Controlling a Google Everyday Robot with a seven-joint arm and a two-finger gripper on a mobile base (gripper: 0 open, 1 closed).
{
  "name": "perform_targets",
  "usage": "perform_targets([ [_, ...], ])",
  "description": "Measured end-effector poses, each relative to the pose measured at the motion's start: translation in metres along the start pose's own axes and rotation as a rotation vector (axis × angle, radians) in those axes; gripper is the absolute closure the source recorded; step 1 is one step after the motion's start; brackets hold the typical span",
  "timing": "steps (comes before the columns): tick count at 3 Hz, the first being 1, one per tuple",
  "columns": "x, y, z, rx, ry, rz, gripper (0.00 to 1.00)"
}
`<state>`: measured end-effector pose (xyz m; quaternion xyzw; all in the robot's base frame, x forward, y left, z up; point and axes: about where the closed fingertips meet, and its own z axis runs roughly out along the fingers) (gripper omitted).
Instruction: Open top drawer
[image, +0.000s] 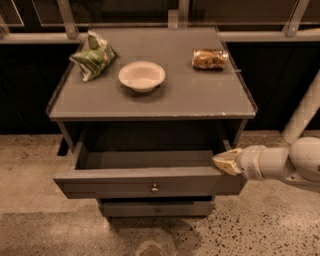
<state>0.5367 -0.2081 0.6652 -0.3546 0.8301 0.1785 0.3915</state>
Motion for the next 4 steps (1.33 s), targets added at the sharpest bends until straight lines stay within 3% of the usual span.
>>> perform_targets([
  [1,-0.001,0.0,0.0,0.0,0.0,0.0,1.0],
  [3,0.012,0.056,-0.069,-0.025,-0.03,0.022,1.0],
  [4,0.002,0.063,-0.092,0.006,-0.068,-0.004,1.0],
])
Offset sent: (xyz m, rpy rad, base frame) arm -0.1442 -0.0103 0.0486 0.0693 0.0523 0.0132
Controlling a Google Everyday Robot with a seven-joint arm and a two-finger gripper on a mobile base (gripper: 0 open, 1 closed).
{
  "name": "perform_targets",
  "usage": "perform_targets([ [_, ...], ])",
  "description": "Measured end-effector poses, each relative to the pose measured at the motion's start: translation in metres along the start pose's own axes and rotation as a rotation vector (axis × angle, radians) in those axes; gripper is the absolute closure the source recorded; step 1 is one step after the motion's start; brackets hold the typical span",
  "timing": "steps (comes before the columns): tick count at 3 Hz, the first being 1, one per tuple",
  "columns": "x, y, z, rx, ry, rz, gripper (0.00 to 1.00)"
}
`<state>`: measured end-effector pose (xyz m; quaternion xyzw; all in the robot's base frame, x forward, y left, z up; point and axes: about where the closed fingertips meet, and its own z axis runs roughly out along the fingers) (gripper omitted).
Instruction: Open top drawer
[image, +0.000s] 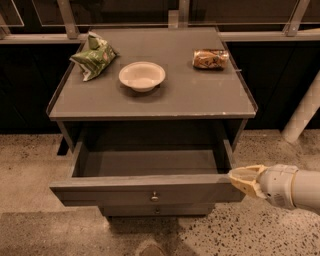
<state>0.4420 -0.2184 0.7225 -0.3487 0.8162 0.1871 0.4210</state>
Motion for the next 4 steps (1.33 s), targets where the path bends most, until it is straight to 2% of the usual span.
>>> perform_targets([
  [1,-0.0133,-0.0037,-0.0164,0.067,-0.059,-0.022,1.0],
  [2,-0.0142,-0.0045,-0.0201,0.08,-0.067,-0.027,0.81],
  [4,-0.0142,-0.0045,-0.0201,0.08,-0.067,-0.027,0.35],
])
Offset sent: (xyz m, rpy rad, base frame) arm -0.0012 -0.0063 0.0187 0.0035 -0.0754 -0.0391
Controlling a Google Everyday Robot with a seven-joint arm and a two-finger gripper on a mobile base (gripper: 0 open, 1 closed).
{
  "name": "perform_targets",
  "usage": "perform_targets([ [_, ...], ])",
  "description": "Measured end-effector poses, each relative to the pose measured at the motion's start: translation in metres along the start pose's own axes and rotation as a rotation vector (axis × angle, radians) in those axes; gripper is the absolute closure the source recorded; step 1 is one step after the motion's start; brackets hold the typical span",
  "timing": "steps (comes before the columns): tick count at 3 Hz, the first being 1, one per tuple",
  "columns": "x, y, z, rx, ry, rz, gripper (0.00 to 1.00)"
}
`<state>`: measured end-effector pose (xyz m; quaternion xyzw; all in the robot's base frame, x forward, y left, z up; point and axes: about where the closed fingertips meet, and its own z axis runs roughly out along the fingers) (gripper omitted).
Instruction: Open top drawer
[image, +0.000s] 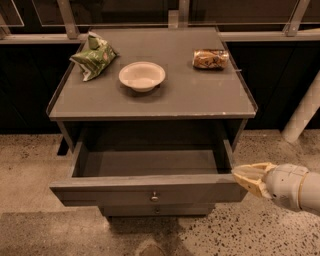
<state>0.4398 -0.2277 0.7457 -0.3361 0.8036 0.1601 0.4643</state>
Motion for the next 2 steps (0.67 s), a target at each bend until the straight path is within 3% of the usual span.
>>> perform_targets([
  [1,0.0,0.0,0.0,0.0,0.0,0.0,0.12],
  [2,0.0,0.0,0.0,0.0,0.0,0.0,0.0],
])
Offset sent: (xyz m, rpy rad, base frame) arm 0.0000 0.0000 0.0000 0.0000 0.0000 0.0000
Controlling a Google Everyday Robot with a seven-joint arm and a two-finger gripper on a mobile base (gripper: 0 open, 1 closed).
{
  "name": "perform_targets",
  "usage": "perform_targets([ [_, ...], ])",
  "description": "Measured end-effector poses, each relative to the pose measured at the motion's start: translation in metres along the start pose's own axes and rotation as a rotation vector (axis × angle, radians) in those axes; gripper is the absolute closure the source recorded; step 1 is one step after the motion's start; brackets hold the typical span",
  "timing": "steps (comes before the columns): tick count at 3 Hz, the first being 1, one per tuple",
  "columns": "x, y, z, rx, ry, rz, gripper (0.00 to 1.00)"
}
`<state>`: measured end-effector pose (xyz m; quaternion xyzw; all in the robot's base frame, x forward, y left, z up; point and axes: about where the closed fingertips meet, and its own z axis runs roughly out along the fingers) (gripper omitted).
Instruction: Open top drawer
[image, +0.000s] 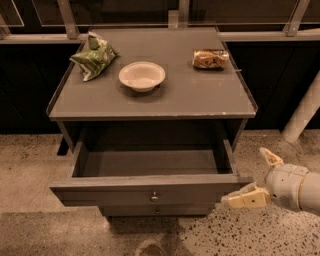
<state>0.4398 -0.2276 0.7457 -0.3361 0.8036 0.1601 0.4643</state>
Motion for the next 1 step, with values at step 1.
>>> perform_targets([
  [1,0.0,0.0,0.0,0.0,0.0,0.0,0.0],
])
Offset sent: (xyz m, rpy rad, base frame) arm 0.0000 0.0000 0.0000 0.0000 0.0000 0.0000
